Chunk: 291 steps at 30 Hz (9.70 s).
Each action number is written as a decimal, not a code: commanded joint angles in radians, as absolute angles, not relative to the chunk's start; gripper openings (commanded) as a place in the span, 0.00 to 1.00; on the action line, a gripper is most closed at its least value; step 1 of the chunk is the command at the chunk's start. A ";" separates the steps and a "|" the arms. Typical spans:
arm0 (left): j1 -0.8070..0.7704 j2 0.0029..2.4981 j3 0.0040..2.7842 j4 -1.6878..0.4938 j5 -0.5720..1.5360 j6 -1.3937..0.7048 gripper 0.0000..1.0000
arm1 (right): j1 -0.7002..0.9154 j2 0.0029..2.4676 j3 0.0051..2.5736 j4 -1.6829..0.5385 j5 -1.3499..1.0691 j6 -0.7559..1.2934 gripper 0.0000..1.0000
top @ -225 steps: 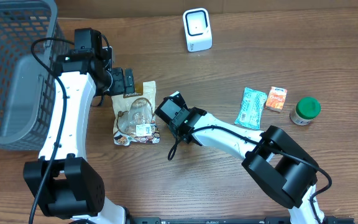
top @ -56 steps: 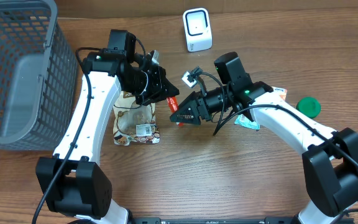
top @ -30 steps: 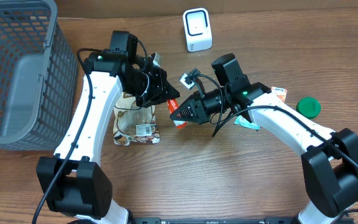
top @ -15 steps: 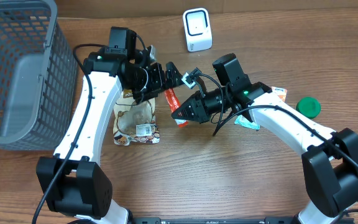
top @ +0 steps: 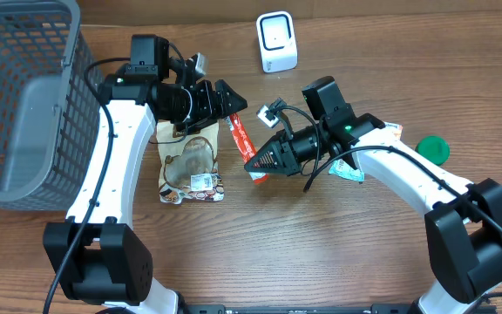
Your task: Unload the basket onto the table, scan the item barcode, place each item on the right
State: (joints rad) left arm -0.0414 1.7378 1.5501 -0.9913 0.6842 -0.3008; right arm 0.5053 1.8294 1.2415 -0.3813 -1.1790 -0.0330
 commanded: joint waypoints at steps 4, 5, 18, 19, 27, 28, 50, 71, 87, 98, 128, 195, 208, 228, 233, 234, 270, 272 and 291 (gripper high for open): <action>-0.044 1.741 1.555 -0.990 0.933 -0.236 0.52 | 0.490 1.825 1.243 -0.374 -1.225 -0.015 0.04; -0.044 1.741 1.555 -0.990 0.956 -0.236 0.54 | 0.489 1.825 1.243 -0.374 -1.225 -0.013 0.04; -0.032 1.741 1.555 -1.039 1.044 -0.238 0.57 | 0.456 1.825 1.243 -0.234 -1.414 0.248 0.04; -0.030 1.741 1.555 -1.038 1.073 -0.231 0.57 | 0.451 1.825 1.243 -0.225 -1.416 0.272 0.04; 0.014 1.741 1.555 -0.992 1.302 -0.111 0.47 | 0.438 1.825 1.243 -0.215 -1.464 0.341 0.04; 0.014 1.741 1.555 -0.989 1.302 -0.111 0.46 | 0.438 1.825 1.243 -0.213 -1.470 0.341 0.04; 0.006 1.741 1.555 -0.991 1.224 -0.097 0.04 | 0.438 1.825 1.243 -0.158 -1.546 0.341 0.04; 0.047 1.741 1.555 -0.873 1.120 -0.097 0.04 | 0.438 1.825 1.243 -0.173 -1.519 0.341 0.04; 0.163 1.741 1.555 -0.825 0.710 -0.101 0.80 | 0.438 1.825 1.243 -0.208 -1.454 0.132 0.04; 0.170 1.741 1.555 -0.868 0.181 -0.101 1.00 | 0.437 1.824 1.243 -0.445 -1.360 -0.166 0.04; 0.170 1.741 1.555 -0.867 0.123 -0.101 1.00 | 0.436 1.804 1.967 -1.159 -0.369 -0.464 0.04; 0.170 1.741 1.555 -0.867 0.123 -0.101 1.00 | 0.436 2.497 1.936 -0.130 0.557 -1.095 0.03; 0.170 1.741 1.555 -0.867 0.123 -0.101 1.00 | 0.442 2.521 1.938 -0.081 0.628 -1.098 0.03; 0.170 1.741 1.555 -0.867 0.123 -0.101 1.00 | 0.543 2.186 1.958 -0.396 0.709 -0.600 0.04; 0.170 1.741 1.555 -0.867 0.123 -0.101 1.00 | 0.524 2.054 1.958 -0.834 0.640 -0.126 0.03; 0.170 1.741 1.555 -0.867 0.123 -0.101 1.00 | 0.514 2.043 1.958 -0.906 0.599 -0.064 0.04; 0.168 1.741 1.555 -0.867 0.123 -0.101 1.00 | 0.319 2.039 1.570 -1.313 0.267 0.352 0.46; 0.168 1.741 1.555 -0.867 0.123 -0.101 1.00 | 0.319 2.039 1.570 -1.313 0.266 0.352 0.54; 0.168 1.741 1.555 -0.866 0.123 -0.101 1.00 | 0.601 2.039 1.570 -0.795 -0.281 0.432 0.59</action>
State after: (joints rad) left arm 0.1673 1.7378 1.5501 -0.8677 0.1291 -0.1043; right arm 0.5186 2.0377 1.5742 -0.8509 -0.2134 0.3786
